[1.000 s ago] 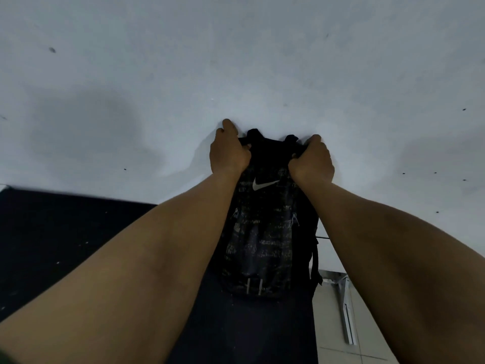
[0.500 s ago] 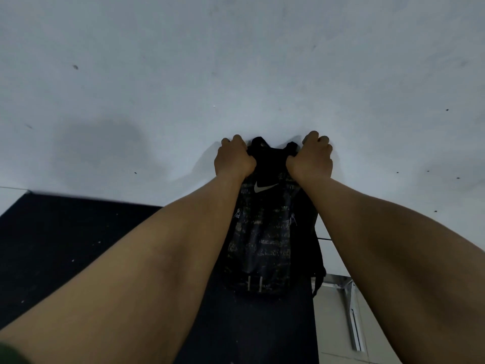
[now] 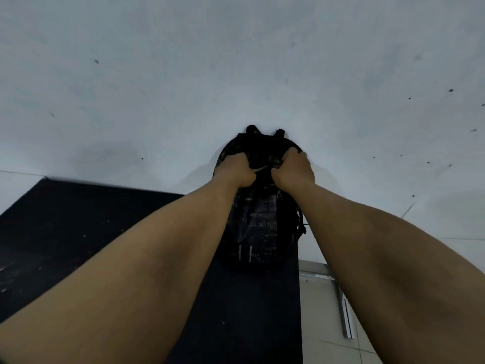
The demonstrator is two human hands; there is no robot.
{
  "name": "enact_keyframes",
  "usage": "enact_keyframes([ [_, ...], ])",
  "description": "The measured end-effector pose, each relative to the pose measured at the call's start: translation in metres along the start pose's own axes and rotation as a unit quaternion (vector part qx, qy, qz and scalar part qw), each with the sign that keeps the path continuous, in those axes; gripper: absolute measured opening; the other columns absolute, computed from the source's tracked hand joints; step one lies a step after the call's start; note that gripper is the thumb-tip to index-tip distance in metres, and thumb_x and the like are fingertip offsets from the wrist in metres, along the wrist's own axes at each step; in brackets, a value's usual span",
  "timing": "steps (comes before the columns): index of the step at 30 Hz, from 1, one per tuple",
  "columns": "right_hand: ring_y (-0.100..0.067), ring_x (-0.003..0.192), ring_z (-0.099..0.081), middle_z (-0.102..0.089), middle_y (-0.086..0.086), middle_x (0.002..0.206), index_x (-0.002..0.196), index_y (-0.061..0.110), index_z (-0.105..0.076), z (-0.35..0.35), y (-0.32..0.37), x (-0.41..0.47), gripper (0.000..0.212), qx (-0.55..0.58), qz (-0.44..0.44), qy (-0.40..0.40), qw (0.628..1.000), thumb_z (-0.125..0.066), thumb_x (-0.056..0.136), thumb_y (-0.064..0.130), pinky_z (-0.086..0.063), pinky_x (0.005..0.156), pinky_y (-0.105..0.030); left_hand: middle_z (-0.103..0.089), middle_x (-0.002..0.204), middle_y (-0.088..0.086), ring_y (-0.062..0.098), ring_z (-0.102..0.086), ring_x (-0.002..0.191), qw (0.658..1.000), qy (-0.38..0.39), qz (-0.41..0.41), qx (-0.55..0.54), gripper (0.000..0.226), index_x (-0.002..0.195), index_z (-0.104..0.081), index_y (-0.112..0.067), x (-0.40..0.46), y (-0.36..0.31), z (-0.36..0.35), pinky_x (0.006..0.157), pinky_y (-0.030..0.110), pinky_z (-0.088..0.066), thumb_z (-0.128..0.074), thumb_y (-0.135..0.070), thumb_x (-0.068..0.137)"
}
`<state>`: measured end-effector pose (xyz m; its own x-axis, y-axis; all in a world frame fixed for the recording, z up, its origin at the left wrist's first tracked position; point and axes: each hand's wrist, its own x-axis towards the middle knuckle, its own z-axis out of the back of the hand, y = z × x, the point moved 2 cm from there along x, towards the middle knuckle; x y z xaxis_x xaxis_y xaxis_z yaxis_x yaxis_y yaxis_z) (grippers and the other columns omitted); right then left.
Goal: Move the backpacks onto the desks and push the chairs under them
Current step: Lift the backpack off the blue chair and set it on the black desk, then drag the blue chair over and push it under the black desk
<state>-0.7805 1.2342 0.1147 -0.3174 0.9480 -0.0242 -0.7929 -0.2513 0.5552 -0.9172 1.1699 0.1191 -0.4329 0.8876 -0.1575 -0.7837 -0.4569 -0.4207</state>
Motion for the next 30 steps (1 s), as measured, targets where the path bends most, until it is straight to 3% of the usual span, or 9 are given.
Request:
enact_keyframes([
  [2, -0.033, 0.115, -0.052, -0.049, -0.017, 0.129, 0.125, 0.008, -0.051, -0.010, -0.005, -0.017, 0.043, -0.015, -0.004, 0.046, 0.999, -0.061, 0.084, 0.019, -0.051, 0.088, -0.040, -0.064, 0.105, 0.010, 0.022, -0.060, 0.091, 0.999, 0.039, 0.007, 0.012, 0.019, 0.101, -0.062, -0.012, -0.017, 0.004, -0.011, 0.070, 0.027, -0.048, -0.060, -0.025, 0.087],
  [4, -0.030, 0.096, -0.060, -0.059, -0.016, 0.110, 0.097, 0.008, -0.058, -0.020, -0.010, -0.036, 0.017, -0.017, -0.003, 0.097, 0.995, -0.060, 0.084, 0.018, -0.052, 0.071, -0.033, -0.061, 0.102, 0.004, 0.022, -0.060, 0.103, 0.996, 0.087, 0.004, 0.025, 0.020, 0.101, -0.061, -0.013, -0.038, 0.009, -0.025, 0.082, 0.029, -0.051, -0.060, -0.029, 0.090],
  [5, -0.026, 0.082, -0.060, -0.060, -0.013, 0.097, 0.084, 0.009, -0.056, -0.027, -0.015, -0.048, 0.009, -0.017, -0.001, 0.124, 0.992, -0.060, 0.084, 0.018, -0.049, 0.062, -0.029, -0.061, 0.108, 0.006, 0.023, -0.059, 0.108, 0.993, 0.115, 0.003, 0.033, 0.026, 0.108, -0.062, -0.012, -0.052, 0.011, -0.035, 0.087, 0.029, -0.050, -0.060, -0.031, 0.091],
  [7, -0.020, 0.067, -0.055, -0.056, -0.007, 0.082, 0.077, 0.011, -0.053, -0.046, -0.027, -0.070, 0.013, -0.029, 0.007, 0.175, 0.984, -0.061, 0.085, 0.020, -0.044, 0.056, -0.027, -0.056, 0.127, 0.009, 0.025, -0.054, 0.117, 0.983, 0.171, 0.008, 0.057, 0.044, 0.130, -0.056, -0.010, -0.080, 0.018, -0.056, 0.092, 0.028, -0.045, -0.058, -0.035, 0.094],
  [10, -0.019, 0.071, -0.057, -0.056, -0.006, 0.084, 0.084, 0.010, -0.057, -0.083, -0.054, -0.109, 0.016, -0.075, 0.009, 0.264, 0.961, -0.062, 0.089, 0.024, -0.047, 0.059, -0.028, -0.054, 0.134, 0.011, 0.025, -0.054, 0.118, 0.965, 0.248, 0.037, 0.074, 0.049, 0.135, -0.052, -0.008, -0.123, 0.040, -0.095, 0.096, 0.030, -0.045, -0.055, -0.038, 0.097],
  [14, -0.024, 0.087, -0.061, -0.062, -0.011, 0.102, 0.105, 0.006, -0.062, -0.131, -0.095, -0.163, 0.028, -0.118, 0.008, 0.356, 0.927, -0.064, 0.090, 0.029, -0.052, 0.073, -0.032, -0.057, 0.131, 0.009, 0.024, -0.057, 0.113, 0.949, 0.294, 0.084, 0.079, 0.045, 0.131, -0.056, -0.010, -0.174, 0.071, -0.143, 0.097, 0.034, -0.048, -0.055, -0.039, 0.096],
  [20, -0.017, 0.071, -0.058, -0.060, -0.003, 0.081, 0.074, 0.015, -0.057, -0.176, -0.146, -0.266, 0.028, -0.135, 0.000, 0.430, 0.893, -0.065, 0.089, 0.037, -0.045, 0.067, -0.028, -0.055, 0.133, 0.008, 0.026, -0.057, 0.113, 0.927, 0.345, 0.139, 0.056, 0.042, 0.129, -0.057, -0.011, -0.268, 0.115, -0.209, 0.097, 0.039, -0.049, -0.055, -0.037, 0.096],
  [30, -0.022, 0.083, -0.064, -0.064, -0.006, 0.084, 0.074, 0.016, -0.057, -0.202, -0.163, -0.388, 0.026, -0.092, -0.038, 0.427, 0.899, -0.062, 0.092, 0.035, -0.053, 0.076, -0.029, -0.051, 0.143, 0.008, 0.025, -0.051, 0.126, 0.929, 0.332, 0.160, 0.001, 0.049, 0.138, -0.052, -0.014, -0.399, 0.148, -0.254, 0.101, 0.032, -0.042, -0.055, -0.038, 0.095],
])
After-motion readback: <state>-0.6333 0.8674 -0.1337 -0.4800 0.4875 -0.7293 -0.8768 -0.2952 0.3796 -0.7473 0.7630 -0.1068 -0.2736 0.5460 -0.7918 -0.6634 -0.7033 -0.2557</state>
